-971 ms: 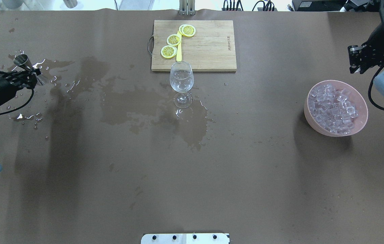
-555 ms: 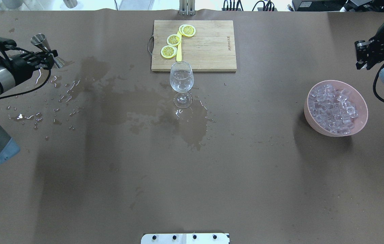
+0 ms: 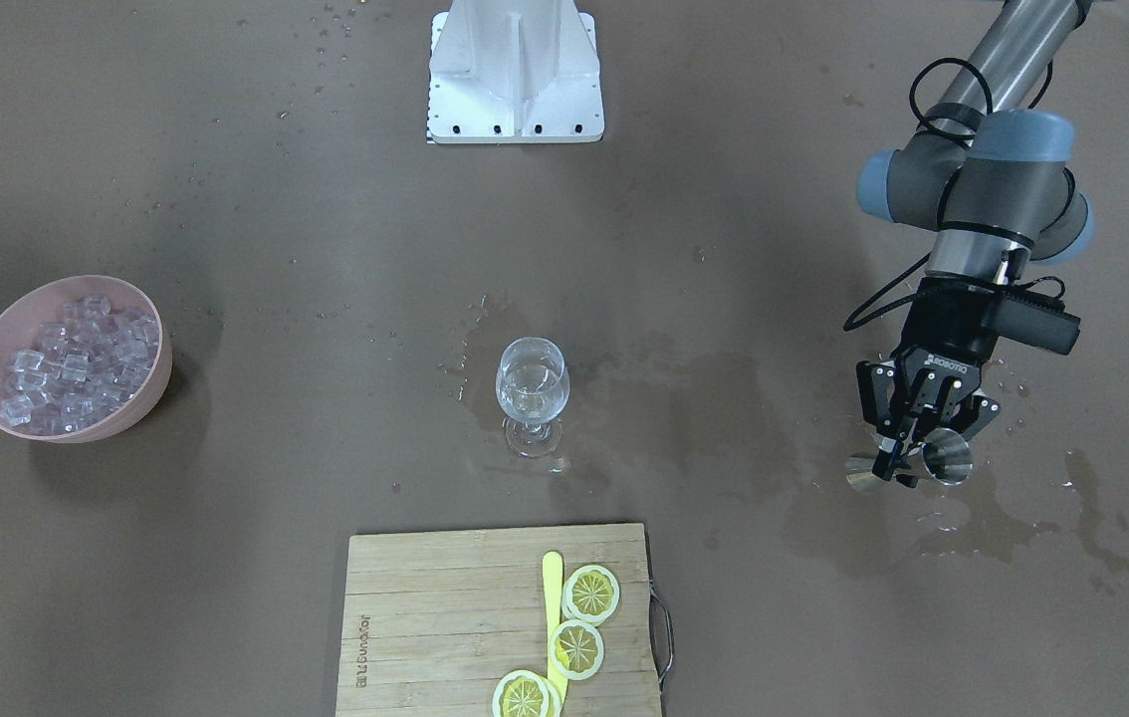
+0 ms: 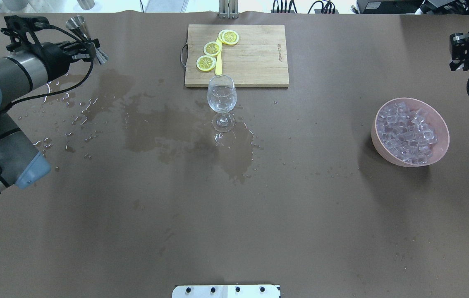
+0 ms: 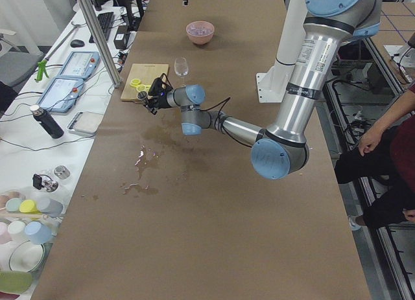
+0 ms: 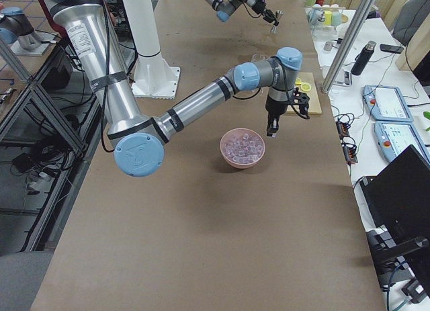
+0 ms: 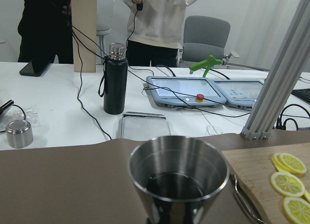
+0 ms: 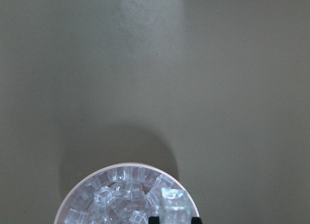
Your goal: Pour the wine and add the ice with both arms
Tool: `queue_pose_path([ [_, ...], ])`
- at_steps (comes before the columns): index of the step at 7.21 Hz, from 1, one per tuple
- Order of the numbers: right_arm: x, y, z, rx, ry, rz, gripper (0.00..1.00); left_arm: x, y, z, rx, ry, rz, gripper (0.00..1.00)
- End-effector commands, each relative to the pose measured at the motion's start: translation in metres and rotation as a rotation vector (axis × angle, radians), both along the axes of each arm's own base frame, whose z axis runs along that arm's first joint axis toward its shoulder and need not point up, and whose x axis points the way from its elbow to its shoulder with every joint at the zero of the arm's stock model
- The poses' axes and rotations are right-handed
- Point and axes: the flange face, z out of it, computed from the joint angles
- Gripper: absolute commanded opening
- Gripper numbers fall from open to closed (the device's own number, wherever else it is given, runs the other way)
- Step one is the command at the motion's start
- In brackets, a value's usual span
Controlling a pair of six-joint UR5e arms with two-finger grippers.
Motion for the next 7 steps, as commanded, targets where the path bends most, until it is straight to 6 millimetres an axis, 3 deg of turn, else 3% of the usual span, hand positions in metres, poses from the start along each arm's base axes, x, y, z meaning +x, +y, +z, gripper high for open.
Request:
queue_pose_path([
  [1, 0.007, -0.002, -0.013, -0.014, -0.087, 0.002, 0.22, 0.062, 0.021, -0.035, 0.012, 0.048, 0.083, 0.0],
  [2, 0.008, -0.002, -0.016, -0.011, -0.089, 0.006, 0.22, 0.077, 0.025, -0.049, 0.013, 0.037, 0.078, 0.0],
  [3, 0.012, 0.0, -0.017, -0.018, -0.086, 0.015, 0.22, 0.102, 0.029, -0.076, 0.012, 0.036, 0.107, 0.0],
  [5, 0.014, 0.011, -0.024, -0.053, -0.066, 0.017, 0.22, 0.132, 0.044, -0.101, 0.015, 0.024, 0.082, 0.0],
  [7, 0.017, 0.027, -0.039, -0.076, -0.051, 0.016, 0.22, 0.125, 0.051, -0.114, 0.099, -0.037, 0.09, 0.0],
])
